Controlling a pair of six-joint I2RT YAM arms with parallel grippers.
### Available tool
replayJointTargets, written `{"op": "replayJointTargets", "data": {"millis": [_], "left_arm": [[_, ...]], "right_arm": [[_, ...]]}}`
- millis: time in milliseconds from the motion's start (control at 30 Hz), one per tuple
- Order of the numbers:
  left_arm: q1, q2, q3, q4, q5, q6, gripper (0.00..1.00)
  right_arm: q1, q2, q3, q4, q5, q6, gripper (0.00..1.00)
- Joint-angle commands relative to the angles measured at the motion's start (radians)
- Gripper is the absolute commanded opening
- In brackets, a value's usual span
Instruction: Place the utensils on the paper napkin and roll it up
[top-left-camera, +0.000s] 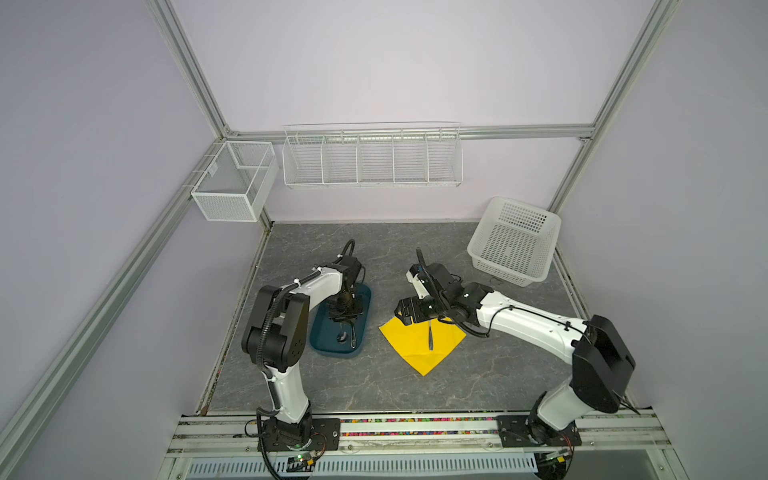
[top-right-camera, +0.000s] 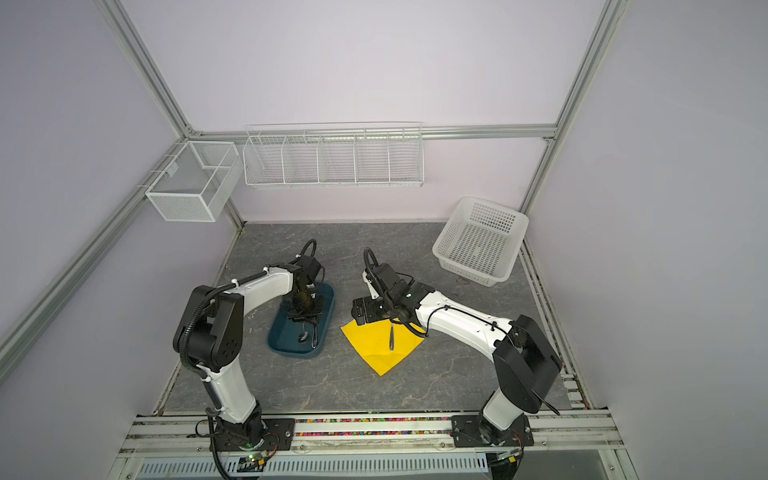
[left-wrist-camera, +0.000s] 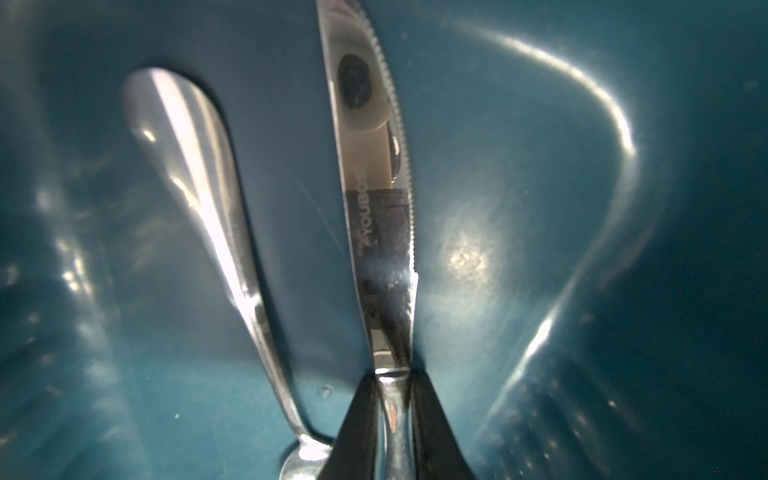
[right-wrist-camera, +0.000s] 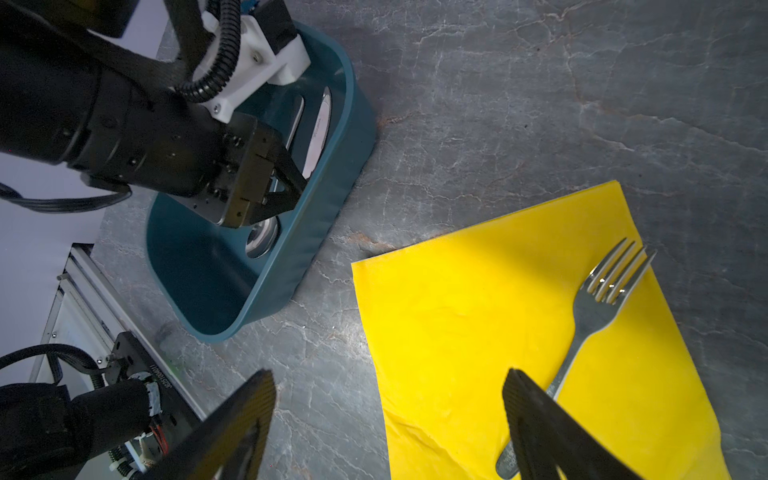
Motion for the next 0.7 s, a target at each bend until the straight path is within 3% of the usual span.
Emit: {"op": "replayJointTargets", "data": {"millis": [0, 467, 667], "left_arm": [[-0.006, 0.098, -0.05, 0.034, 0.02, 0.006, 0.17], [-0.005, 0.114, -0.025, 0.007, -0.016, 0.001, 0.15], [-0.006, 0.135, -0.028, 0.01, -0.012, -0.014, 0.19]], "right_arm": [[0.006, -0.028, -0.006, -0.01, 0.021, -0.005, 0.89], [0.012, 0.033, -0.01, 0.053, -0.043, 0.047, 0.89], [0.012, 0.05, 0.009, 0.043, -0.048, 0.034, 0.89]]}}
